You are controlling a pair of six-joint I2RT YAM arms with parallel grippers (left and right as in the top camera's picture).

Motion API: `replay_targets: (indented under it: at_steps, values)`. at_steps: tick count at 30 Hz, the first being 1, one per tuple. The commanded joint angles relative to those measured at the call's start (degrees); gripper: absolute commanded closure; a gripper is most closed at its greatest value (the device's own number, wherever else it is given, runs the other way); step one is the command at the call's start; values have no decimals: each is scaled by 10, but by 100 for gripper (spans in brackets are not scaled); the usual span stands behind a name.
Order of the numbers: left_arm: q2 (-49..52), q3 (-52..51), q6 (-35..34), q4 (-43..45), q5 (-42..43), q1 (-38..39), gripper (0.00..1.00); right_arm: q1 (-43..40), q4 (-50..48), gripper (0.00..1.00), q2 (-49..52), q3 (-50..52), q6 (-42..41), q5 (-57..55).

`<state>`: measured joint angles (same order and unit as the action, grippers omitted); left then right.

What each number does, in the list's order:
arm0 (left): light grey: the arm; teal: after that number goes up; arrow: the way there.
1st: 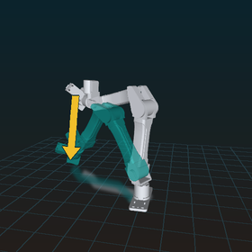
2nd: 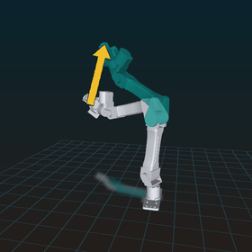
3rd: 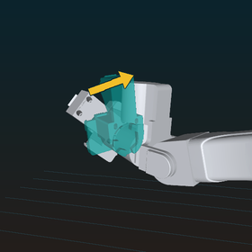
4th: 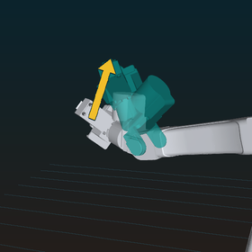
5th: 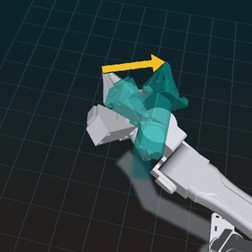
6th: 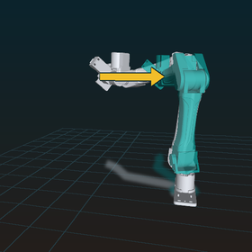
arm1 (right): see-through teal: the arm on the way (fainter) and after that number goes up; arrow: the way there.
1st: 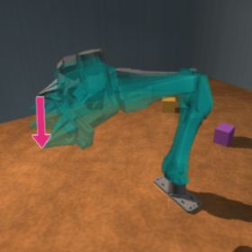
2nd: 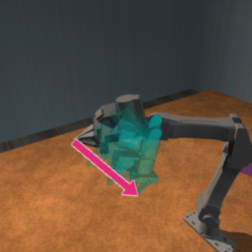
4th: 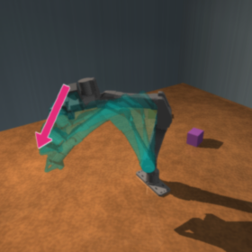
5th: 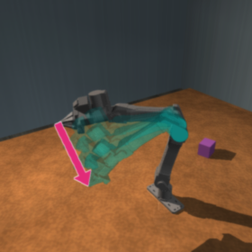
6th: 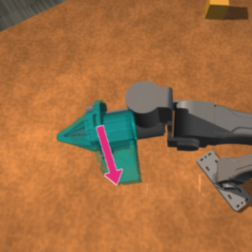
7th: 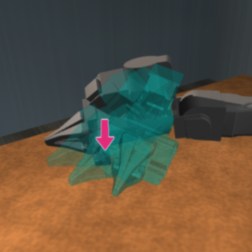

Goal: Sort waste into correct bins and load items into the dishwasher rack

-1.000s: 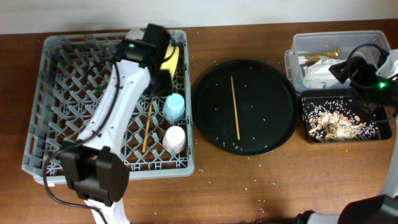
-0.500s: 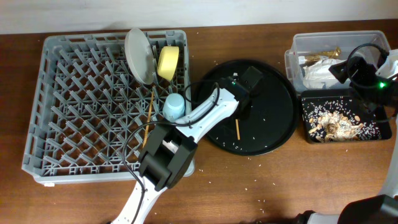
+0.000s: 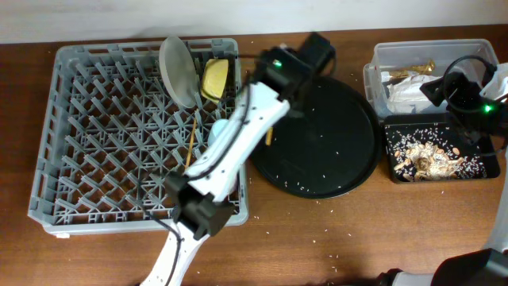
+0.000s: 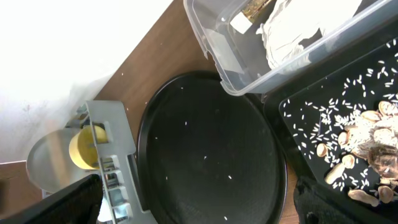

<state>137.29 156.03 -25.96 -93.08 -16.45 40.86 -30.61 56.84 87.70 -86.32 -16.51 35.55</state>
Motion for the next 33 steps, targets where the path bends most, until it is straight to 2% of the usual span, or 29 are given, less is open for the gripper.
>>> replay_targets:
  at_steps: [1,2,4,6,7,9,10,13,15,16,17,18,19,21,24,25,28,33]
  values:
    - [-84,50,39,-37,-37,-28,100,-2,-1,2,2,-1,2,-5]
    - [-134,33,64,-37,-31,-36,100,-2,-1,2,2,-1,2,-5]
    - [-228,-66,57,-37,-66,-52,100,-2,-1,2,2,-1,2,-5]
    - [-333,-261,5,-34,-108,-95,100,-2,0,2,2,-1,2,-5]
    - [-357,-344,5,-14,-106,-113,100,-2,-1,2,2,-1,2,-5]
    - [-365,-501,27,90,-102,-133,100,-2,-1,2,2,-1,2,-5]
    - [-365,-600,51,183,-102,-138,100,-2,0,2,2,-1,2,-5]
    - [-365,-735,50,292,-104,-164,100,-2,0,2,2,-1,2,-5]
    - [-365,-782,50,329,-104,-183,100,-2,0,2,2,-1,2,-5]
    - [-365,-795,50,344,-103,-189,99,-2,-1,2,2,-1,2,-5]
    - [-365,-799,50,348,-103,-189,64,-2,-1,2,2,-1,2,-5]
    - [-365,-799,50,348,-101,-189,39,-2,-1,2,2,-1,2,-5]
    - [-365,-799,50,348,-99,-189,30,-2,-1,2,2,-1,2,-5]
    - [-377,-760,47,323,-62,-189,28,-2,-1,1,2,-1,2,-5]
    - [-457,-647,44,298,-23,-189,27,-2,-1,2,2,-1,2,-5]
    - [-517,-593,44,305,-24,-189,0,-2,-1,2,2,-1,2,-5]
    - [-621,-579,44,304,-24,-189,0,-2,-1,2,2,-1,2,-5]
    - [-673,-579,44,304,-24,-189,0,-2,-1,2,2,-1,2,-5]
